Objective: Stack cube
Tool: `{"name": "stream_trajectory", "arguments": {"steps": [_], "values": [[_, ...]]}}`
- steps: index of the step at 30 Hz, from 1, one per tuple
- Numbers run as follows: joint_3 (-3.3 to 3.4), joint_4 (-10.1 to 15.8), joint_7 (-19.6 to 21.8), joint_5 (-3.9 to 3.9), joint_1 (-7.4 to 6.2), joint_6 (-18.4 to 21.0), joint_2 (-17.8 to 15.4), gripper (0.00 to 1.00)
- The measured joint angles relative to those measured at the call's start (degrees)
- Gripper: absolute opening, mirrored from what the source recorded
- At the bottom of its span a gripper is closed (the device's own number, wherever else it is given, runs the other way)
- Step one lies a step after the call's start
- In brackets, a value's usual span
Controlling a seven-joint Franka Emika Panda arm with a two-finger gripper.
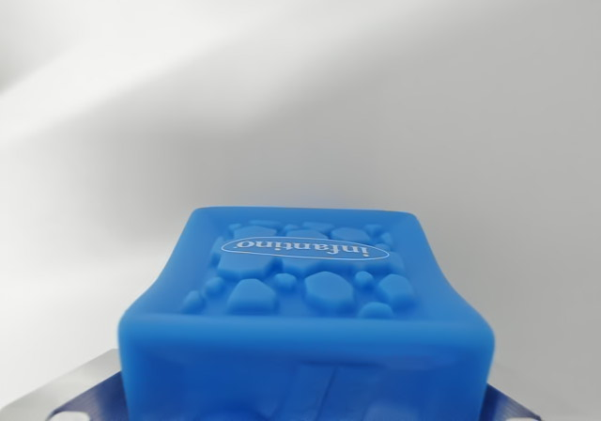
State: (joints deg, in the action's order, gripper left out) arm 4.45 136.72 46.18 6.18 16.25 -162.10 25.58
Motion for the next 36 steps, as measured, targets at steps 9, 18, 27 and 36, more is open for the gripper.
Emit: {"name": "stream_trajectory", "arguments": {"steps": [9, 18, 27, 36], "values": [[0.69, 0.7, 0.2, -0.19, -0.6, 2.1, -2.8, 0.0], [1.53, 1.4, 0.7, -0.97, -1.27, 4.9, -6.5, 0.0], [2.14, 1.8, 1.4, -2.03, -1.6, 8.4, -10.5, 0.0], [2.19, 1.7, 1.7, -3.08, -1.94, 11.2, -13.2, 0.0]]}}
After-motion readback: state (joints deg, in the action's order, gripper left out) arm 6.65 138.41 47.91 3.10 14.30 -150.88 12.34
